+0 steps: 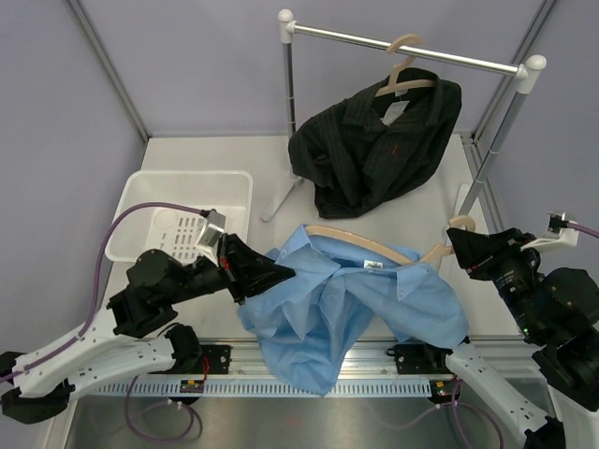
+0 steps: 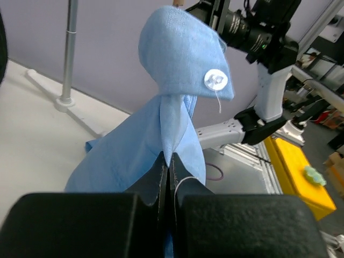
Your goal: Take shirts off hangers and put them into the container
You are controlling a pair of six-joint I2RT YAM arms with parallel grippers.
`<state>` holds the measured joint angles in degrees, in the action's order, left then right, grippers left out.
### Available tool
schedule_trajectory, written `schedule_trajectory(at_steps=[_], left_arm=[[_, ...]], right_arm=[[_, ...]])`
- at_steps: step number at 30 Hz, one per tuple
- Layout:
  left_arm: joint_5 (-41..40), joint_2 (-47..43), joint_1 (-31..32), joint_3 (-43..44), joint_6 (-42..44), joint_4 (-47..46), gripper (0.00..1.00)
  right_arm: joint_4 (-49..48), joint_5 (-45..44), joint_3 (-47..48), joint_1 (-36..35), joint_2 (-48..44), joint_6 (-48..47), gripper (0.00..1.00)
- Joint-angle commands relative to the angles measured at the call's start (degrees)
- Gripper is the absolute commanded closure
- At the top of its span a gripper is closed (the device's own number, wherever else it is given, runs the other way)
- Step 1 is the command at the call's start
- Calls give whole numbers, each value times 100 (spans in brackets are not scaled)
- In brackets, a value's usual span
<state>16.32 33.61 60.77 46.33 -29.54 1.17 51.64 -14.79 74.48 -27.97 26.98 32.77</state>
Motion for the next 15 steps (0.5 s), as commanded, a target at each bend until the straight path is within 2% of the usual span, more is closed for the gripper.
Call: schedule_trajectory(at_steps=[1,8,11,14,15], left_arm=[[346,216,4,-360,-762,-1633,100],[408,620,548,-791,-852,-2770,100],[311,857,821,-836,-843,-3131,100],[232,1130,1050,-547,-607,-2843,100],[145,1139,1103,-415,-492,-2285,100]], right_arm=[[-1250,-376,-371,46,-280,1300,100],[-2174,28,-1022,46,-457,2512,100],[-3009,300,-1480,46,-449,2831,100],[-2861,669,-1129,46,69,2455,100],[-2722,748,-963,46,201,2323,100]])
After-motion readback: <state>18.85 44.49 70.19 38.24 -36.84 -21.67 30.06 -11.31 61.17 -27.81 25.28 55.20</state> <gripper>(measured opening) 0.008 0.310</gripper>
